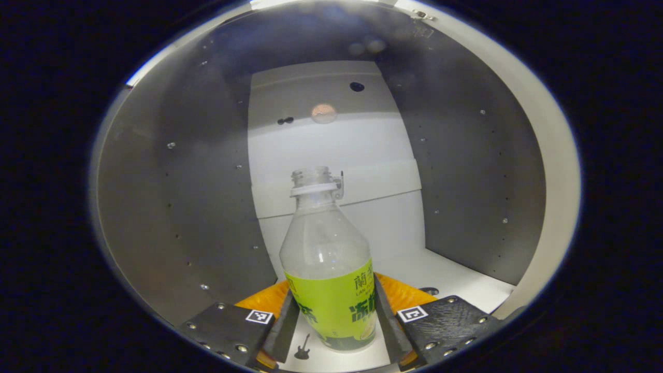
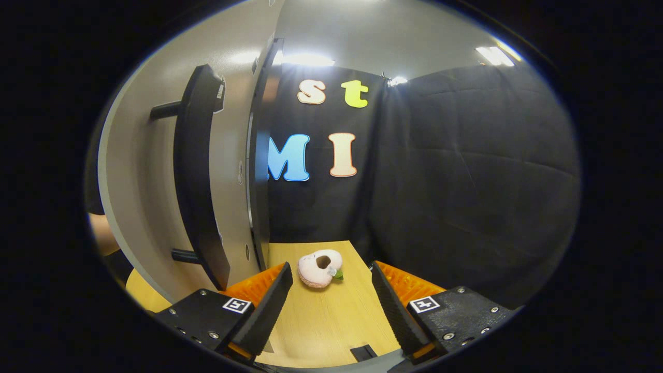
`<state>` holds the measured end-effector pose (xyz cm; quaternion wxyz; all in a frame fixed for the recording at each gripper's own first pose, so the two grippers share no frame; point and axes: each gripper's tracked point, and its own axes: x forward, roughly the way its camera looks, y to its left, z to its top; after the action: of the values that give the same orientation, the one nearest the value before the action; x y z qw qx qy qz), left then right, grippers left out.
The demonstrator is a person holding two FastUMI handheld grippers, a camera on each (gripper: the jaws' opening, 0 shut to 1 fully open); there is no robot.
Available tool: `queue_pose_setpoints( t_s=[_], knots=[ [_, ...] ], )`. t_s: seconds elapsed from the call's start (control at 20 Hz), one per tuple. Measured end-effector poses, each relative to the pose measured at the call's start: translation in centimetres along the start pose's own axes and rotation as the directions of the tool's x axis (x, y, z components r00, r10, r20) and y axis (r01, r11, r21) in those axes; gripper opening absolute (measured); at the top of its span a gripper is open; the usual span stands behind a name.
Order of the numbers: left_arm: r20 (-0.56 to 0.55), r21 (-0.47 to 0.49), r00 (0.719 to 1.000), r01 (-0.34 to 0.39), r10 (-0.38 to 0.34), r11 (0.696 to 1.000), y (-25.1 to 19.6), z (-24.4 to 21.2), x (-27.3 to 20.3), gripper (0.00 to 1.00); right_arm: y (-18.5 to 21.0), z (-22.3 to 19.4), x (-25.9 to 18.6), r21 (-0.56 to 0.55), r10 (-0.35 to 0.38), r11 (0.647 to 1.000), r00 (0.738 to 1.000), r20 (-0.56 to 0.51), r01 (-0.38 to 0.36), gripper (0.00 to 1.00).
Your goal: Open the cabinet door with the right hand, grasp the bottle in the cabinet with the left hand and place it on the coaster, then close the cabinet door with the right hand.
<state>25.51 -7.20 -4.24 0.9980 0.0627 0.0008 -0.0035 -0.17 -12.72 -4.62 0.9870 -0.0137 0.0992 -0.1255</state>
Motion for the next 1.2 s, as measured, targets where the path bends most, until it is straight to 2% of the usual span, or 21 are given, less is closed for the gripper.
queue_pose_setpoints(
  t_s=[0.05,0.1,0.4,0.45,0.55,0.7,0.9,0.95,1.0,1.1,1.2],
  knots=[
    [0.006,-0.016,1.0,0.009,-0.009,1.0,-0.2,0.1,-0.1,0.71,0.0,0.0,0.3,0.001,-0.001,1.0,1.0,0.0,0.001,0.95],
    [0.012,-0.027,1.0,0.014,-0.013,1.0,-0.3,0.3,-0.2,0.65,0.1,0.0,0.4,0.008,0.012,1.0,1.0,0.001,-0.012,0.95],
    [0.067,-0.032,0.998,0.0,0.002,0.999,0.4,1.7,-1.1,0.67,-0.3,0.0,0.6,0.063,0.048,0.997,0.999,0.009,-0.048,0.94],
    [0.073,-0.03,0.997,-0.006,0.008,1.0,0.3,1.4,-1.1,0.62,-0.5,-0.1,0.6,0.069,0.053,0.996,0.999,0.009,-0.054,0.94],
    [0.079,-0.026,0.997,-0.023,0.025,0.999,0.1,0.9,-1.3,0.61,-0.6,-0.3,0.1,0.076,0.078,0.994,0.997,0.012,-0.079,0.93],
    [0.072,-0.029,0.996,-0.054,0.056,0.998,0.2,0.5,-1.0,0.72,-1.0,-0.8,-0.6,0.061,0.121,0.991,0.993,0.017,-0.122,0.92],
    [0.07,-0.04,0.991,-0.111,0.114,0.993,0.5,0.6,-1.3,0.67,-1.6,-1.1,-2.0,0.058,0.18,0.982,0.983,0.034,-0.182,0.92],
    [0.076,-0.033,0.989,-0.126,0.128,0.991,0.5,0.8,-1.5,0.67,-1.6,-1.4,-2.2,0.063,0.198,0.978,0.98,0.033,-0.2,0.92],
    [0.08,-0.022,0.986,-0.144,0.145,0.989,0.6,0.9,-1.7,0.72,-1.8,-1.7,-2.4,0.067,0.212,0.975,0.977,0.029,-0.214,0.92],
    [0.089,-0.001,0.979,-0.182,0.181,0.983,0.5,0.9,-2.1,0.72,-2.0,-2.4,-2.8,0.076,0.239,0.968,0.971,0.017,-0.24,0.92],
    [0.122,0.011,0.974,-0.193,0.191,0.981,0.3,0.9,-1.8,0.62,-2.2,-2.9,-3.1,0.081,0.254,0.964,0.967,0.008,-0.254,0.92]
  ],
)
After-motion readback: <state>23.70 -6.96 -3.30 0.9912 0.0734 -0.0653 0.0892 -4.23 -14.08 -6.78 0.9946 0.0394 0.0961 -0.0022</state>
